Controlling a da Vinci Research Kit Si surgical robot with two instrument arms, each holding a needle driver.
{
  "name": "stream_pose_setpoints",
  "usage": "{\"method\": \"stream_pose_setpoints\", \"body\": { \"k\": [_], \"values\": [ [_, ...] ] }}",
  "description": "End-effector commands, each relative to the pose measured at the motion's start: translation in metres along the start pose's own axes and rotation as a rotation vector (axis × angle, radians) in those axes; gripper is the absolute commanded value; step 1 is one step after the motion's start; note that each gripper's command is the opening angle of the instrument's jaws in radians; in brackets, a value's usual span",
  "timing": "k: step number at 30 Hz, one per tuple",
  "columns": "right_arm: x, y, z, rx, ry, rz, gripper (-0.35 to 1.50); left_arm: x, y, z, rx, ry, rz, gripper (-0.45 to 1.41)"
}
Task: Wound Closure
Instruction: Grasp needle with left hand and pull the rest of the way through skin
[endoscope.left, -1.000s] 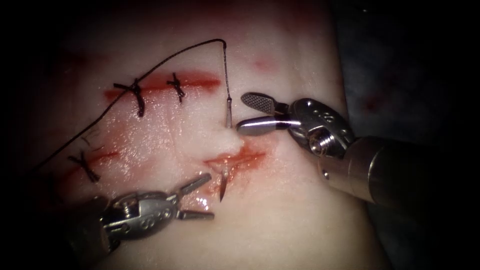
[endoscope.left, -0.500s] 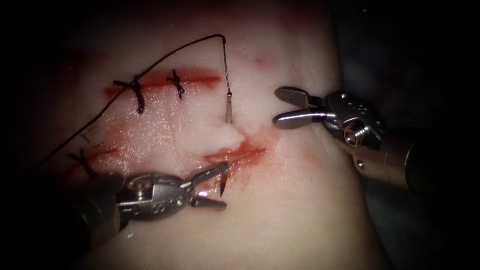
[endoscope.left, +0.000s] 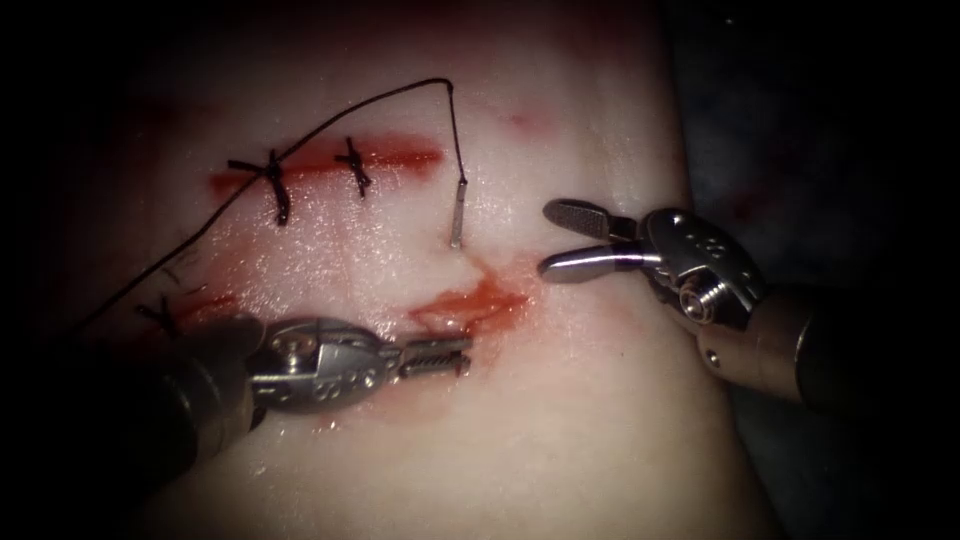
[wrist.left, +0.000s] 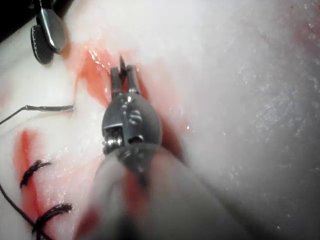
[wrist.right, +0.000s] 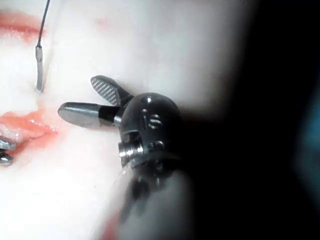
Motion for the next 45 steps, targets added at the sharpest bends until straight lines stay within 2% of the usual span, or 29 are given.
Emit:
{"method": "stream_pose_setpoints", "body": {
  "k": [1, 2, 3, 6, 8, 9, 12, 14, 18, 20, 22, 24, 26, 28, 30, 32, 34, 39, 41, 43, 45],
  "values": [
    [-0.0007, 0.0002, 0.0005, -0.005, -0.004, -0.048, -0.11, -0.0004, -0.0003, 0.0006, -0.001, 0.004, 0.000, -0.45],
    [-0.0007, 0.0002, 0.0004, -0.009, -0.010, -0.067, -0.26, -0.0004, -0.0003, 0.0006, -0.002, 0.005, 0.006, -0.45],
    [-0.0006, 0.0002, 0.0003, -0.009, -0.016, -0.079, -0.33, -0.0004, -0.0004, 0.0006, -0.002, 0.006, 0.005, -0.45],
    [-0.0004, 0.0004, 0.0002, 0.006, -0.015, -0.136, -0.28, 0.0000, -0.0004, 0.0004, -0.001, 0.019, -0.101, -0.45],
    [-0.0003, 0.0004, 0.0002, 0.005, -0.015, -0.171, -0.15, 0.0003, -0.0003, 0.0003, 0.004, 0.027, -0.166, -0.45],
    [-0.0003, 0.0003, 0.0003, 0.004, -0.014, -0.183, 0.02, 0.0009, 0.0000, 0.0003, -0.003, 0.047, -0.278, -0.45],
    [-0.0004, 0.0001, 0.0004, 0.003, -0.016, -0.201, 0.17, 0.0018, 0.0001, 0.0001, -0.019, 0.100, -0.446, -0.45],
    [-0.0004, -0.0001, 0.0005, 0.001, -0.016, -0.201, 0.44, 0.0024, 0.0002, -0.0003, -0.031, 0.140, -0.547, -0.45],
    [-0.0005, -0.0006, 0.0008, -0.004, -0.015, -0.200, 0.69, 0.0037, -0.0001, -0.0008, -0.059, 0.196, -0.665, -0.45],
    [-0.0006, -0.0009, 0.0010, -0.008, -0.017, -0.201, 0.94, 0.0042, -0.0002, -0.0009, -0.071, 0.213, -0.693, -0.45],
    [-0.0007, -0.0013, 0.0013, -0.010, -0.031, -0.202, 1.04, 0.0048, -0.0002, -0.0011, -0.084, 0.228, -0.726, -0.45],
    [-0.0008, -0.0016, 0.0014, -0.004, -0.053, -0.217, 1.06, 0.0053, 0.0000, -0.0012, -0.099, 0.240, -0.781, -0.45],
    [-0.0008, -0.0020, 0.0014, 0.000, -0.075, -0.250, 0.76, 0.0059, 0.0002, -0.0013, -0.110, 0.251, -0.826, -0.45],
    [-0.0007, -0.0023, 0.0015, -0.002, -0.083, -0.290, 0.74, 0.0065, 0.0004, -0.0014, -0.125, 0.270, -0.869, -0.45],
    [-0.0005, -0.0025, 0.0015, 0.001, -0.086, -0.293, 0.57, 0.0072, 0.0006, -0.0015, -0.159, 0.301, -0.927, -0.45],
    [-0.0002, -0.0026, 0.0016, 0.013, -0.085, -0.295, 0.54, 0.0078, 0.0007, -0.0017, -0.185, 0.331, -0.973, -0.45],
    [0.0001, -0.0026, 0.0016, 0.012, -0.086, -0.292, 0.57, 0.0085, 0.0008, -0.0019, -0.213, 0.357, -1.018, -0.45],
    [0.0003, -0.0022, 0.0016, 0.021, -0.103, -0.299, 0.93, 0.0103, 0.0009, -0.0024, -0.250, 0.388, -1.014, -0.45],
    [0.0000, -0.0024, 0.0016, 0.023, -0.111, -0.302, 0.91, 0.0108, 0.0009, -0.0026, -0.255, 0.391, -1.020, -0.45],
    [-0.0004, -0.0026, 0.0014, 0.028, -0.112, -0.312, 0.86, 0.0122, 0.0004, -0.0031, -0.227, 0.397, -0.881, -0.45],
    [-0.0006, -0.0027, 0.0012, 0.029, -0.112, -0.314, 0.77, 0.0128, 0.0000, -0.0034, -0.192, 0.382, -0.804, -0.45]
  ]
}}
